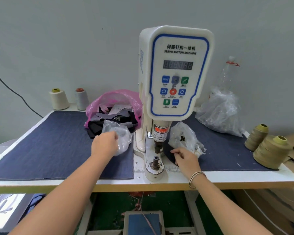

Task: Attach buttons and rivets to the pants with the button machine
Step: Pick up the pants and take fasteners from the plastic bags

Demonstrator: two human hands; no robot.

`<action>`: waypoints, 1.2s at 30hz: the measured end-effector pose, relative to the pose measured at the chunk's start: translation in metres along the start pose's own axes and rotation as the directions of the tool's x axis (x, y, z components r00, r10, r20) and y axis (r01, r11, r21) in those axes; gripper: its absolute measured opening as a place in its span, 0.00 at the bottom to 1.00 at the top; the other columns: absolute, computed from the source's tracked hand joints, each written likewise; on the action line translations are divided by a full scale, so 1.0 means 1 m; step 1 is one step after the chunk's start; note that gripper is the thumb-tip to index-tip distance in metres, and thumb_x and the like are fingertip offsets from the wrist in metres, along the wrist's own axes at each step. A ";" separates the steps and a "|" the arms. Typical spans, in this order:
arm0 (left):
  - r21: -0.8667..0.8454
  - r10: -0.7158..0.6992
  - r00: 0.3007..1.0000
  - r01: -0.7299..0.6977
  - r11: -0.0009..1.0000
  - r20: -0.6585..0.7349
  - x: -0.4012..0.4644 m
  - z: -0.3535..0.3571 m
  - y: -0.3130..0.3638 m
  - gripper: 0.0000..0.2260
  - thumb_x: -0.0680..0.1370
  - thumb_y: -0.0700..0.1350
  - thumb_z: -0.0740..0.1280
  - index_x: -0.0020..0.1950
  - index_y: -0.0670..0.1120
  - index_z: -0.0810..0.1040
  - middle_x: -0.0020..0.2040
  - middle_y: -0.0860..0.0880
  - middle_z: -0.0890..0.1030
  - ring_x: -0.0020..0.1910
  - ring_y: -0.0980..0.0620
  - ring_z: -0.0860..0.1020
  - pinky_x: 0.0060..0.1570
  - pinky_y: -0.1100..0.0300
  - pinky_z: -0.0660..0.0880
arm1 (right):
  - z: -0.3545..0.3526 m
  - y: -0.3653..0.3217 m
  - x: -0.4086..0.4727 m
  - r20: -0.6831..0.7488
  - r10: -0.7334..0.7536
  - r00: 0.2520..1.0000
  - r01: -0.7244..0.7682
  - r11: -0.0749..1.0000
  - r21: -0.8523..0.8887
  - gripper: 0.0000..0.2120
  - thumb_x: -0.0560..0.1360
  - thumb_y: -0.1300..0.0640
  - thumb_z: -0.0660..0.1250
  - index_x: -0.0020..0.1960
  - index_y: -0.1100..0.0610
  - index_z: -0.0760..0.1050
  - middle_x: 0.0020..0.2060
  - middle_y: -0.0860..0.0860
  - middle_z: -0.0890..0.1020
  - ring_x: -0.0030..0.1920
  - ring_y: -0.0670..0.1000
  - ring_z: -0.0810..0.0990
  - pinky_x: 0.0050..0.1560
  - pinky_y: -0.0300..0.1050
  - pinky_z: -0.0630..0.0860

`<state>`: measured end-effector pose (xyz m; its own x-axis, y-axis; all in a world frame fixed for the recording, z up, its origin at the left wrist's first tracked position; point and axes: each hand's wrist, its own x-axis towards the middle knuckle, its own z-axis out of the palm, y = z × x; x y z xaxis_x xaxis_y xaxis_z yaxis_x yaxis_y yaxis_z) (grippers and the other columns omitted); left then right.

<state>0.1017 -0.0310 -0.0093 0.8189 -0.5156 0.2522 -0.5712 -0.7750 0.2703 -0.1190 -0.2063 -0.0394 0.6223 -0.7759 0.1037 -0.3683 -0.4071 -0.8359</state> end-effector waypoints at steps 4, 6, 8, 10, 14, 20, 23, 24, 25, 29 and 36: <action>0.128 -0.032 0.976 0.004 0.992 0.216 0.011 -0.007 0.001 0.11 0.76 0.37 0.61 0.53 0.44 0.81 0.53 0.44 0.80 0.50 0.43 0.78 0.41 0.57 0.72 | 0.004 0.008 0.002 -0.067 -0.066 0.996 0.067 0.998 0.011 0.19 0.76 0.64 0.62 0.41 0.38 0.75 0.32 0.39 0.76 0.37 0.41 0.75 0.40 0.35 0.69; 0.174 -0.078 0.955 0.028 0.984 0.287 0.014 -0.008 0.005 0.11 0.77 0.38 0.61 0.56 0.43 0.80 0.54 0.44 0.79 0.53 0.43 0.78 0.47 0.55 0.75 | 0.004 0.010 0.001 -0.065 -0.080 0.995 0.080 0.997 0.009 0.18 0.77 0.64 0.61 0.42 0.40 0.76 0.32 0.39 0.76 0.36 0.41 0.75 0.38 0.34 0.68; 0.190 -0.106 0.935 0.042 0.981 0.340 0.016 -0.007 0.006 0.12 0.79 0.38 0.61 0.60 0.42 0.78 0.57 0.44 0.79 0.56 0.43 0.77 0.53 0.54 0.75 | 0.004 0.012 0.001 -0.062 -0.084 0.995 0.085 0.996 0.012 0.15 0.77 0.64 0.61 0.44 0.44 0.78 0.32 0.39 0.76 0.35 0.41 0.74 0.37 0.34 0.68; 0.208 -0.081 0.938 0.009 0.978 0.338 0.016 -0.005 0.006 0.12 0.78 0.37 0.60 0.59 0.42 0.79 0.56 0.44 0.79 0.55 0.43 0.77 0.53 0.54 0.76 | 0.005 0.013 0.001 -0.066 -0.086 0.994 0.087 0.996 0.005 0.13 0.77 0.64 0.61 0.47 0.48 0.80 0.33 0.39 0.76 0.34 0.40 0.73 0.35 0.32 0.67; 0.227 -0.050 0.964 -0.011 0.974 0.261 0.013 -0.004 0.002 0.10 0.76 0.34 0.61 0.50 0.41 0.81 0.49 0.44 0.79 0.45 0.44 0.77 0.43 0.56 0.75 | 0.005 0.015 0.002 -0.072 -0.097 0.993 0.096 0.995 -0.021 0.13 0.77 0.64 0.61 0.48 0.50 0.80 0.34 0.39 0.76 0.32 0.39 0.72 0.32 0.29 0.65; 0.236 -0.070 0.977 0.021 0.971 0.200 0.013 0.001 0.002 0.07 0.76 0.34 0.60 0.40 0.41 0.75 0.39 0.46 0.74 0.39 0.45 0.75 0.37 0.57 0.71 | 0.004 0.014 0.001 -0.075 -0.116 0.990 0.114 0.993 -0.028 0.12 0.78 0.63 0.61 0.48 0.49 0.80 0.32 0.39 0.76 0.33 0.41 0.74 0.33 0.29 0.67; 0.241 -0.062 0.979 0.014 0.970 0.196 0.014 0.001 0.003 0.08 0.77 0.35 0.61 0.38 0.43 0.72 0.36 0.48 0.69 0.38 0.47 0.73 0.37 0.57 0.71 | 0.004 0.014 0.001 -0.075 -0.114 0.991 0.112 0.993 -0.030 0.12 0.78 0.63 0.61 0.49 0.50 0.80 0.33 0.39 0.76 0.33 0.41 0.74 0.34 0.30 0.67; 0.227 -0.056 0.981 0.013 0.974 0.186 0.013 0.001 0.002 0.08 0.77 0.35 0.61 0.37 0.43 0.71 0.37 0.47 0.71 0.38 0.47 0.73 0.36 0.57 0.70 | 0.004 0.014 0.001 -0.075 -0.112 0.991 0.110 0.994 -0.026 0.12 0.78 0.63 0.61 0.49 0.50 0.80 0.33 0.39 0.75 0.34 0.41 0.73 0.35 0.30 0.66; 0.192 -0.054 0.985 0.021 0.981 0.166 0.012 0.000 0.001 0.09 0.76 0.35 0.60 0.36 0.42 0.71 0.39 0.46 0.74 0.37 0.46 0.73 0.35 0.57 0.70 | 0.004 0.015 0.001 -0.076 -0.111 0.991 0.110 0.994 -0.022 0.12 0.78 0.63 0.61 0.49 0.51 0.80 0.33 0.38 0.75 0.34 0.40 0.73 0.35 0.30 0.66; -0.202 -0.119 0.993 0.118 0.972 0.011 0.010 -0.008 -0.008 0.09 0.77 0.43 0.65 0.38 0.42 0.79 0.41 0.46 0.80 0.40 0.45 0.75 0.39 0.56 0.70 | 0.004 0.015 0.001 -0.082 -0.122 0.989 0.120 0.992 -0.025 0.12 0.78 0.63 0.61 0.49 0.51 0.80 0.33 0.39 0.75 0.34 0.40 0.74 0.34 0.30 0.66; -0.883 -0.136 0.923 0.383 0.270 0.359 -0.042 -0.027 0.006 0.03 0.75 0.43 0.72 0.42 0.45 0.84 0.39 0.50 0.86 0.34 0.58 0.81 0.29 0.68 0.74 | 0.001 0.000 -0.016 -0.145 -0.249 0.958 0.260 0.964 0.059 0.12 0.77 0.67 0.62 0.48 0.55 0.81 0.37 0.39 0.78 0.37 0.41 0.77 0.40 0.32 0.72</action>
<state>0.0622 -0.0043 0.0065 0.8539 -0.5019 -0.1375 0.1101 -0.0840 0.9904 -0.1278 -0.1936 -0.0417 0.5873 -0.7115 0.3858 -0.1530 -0.5657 -0.8103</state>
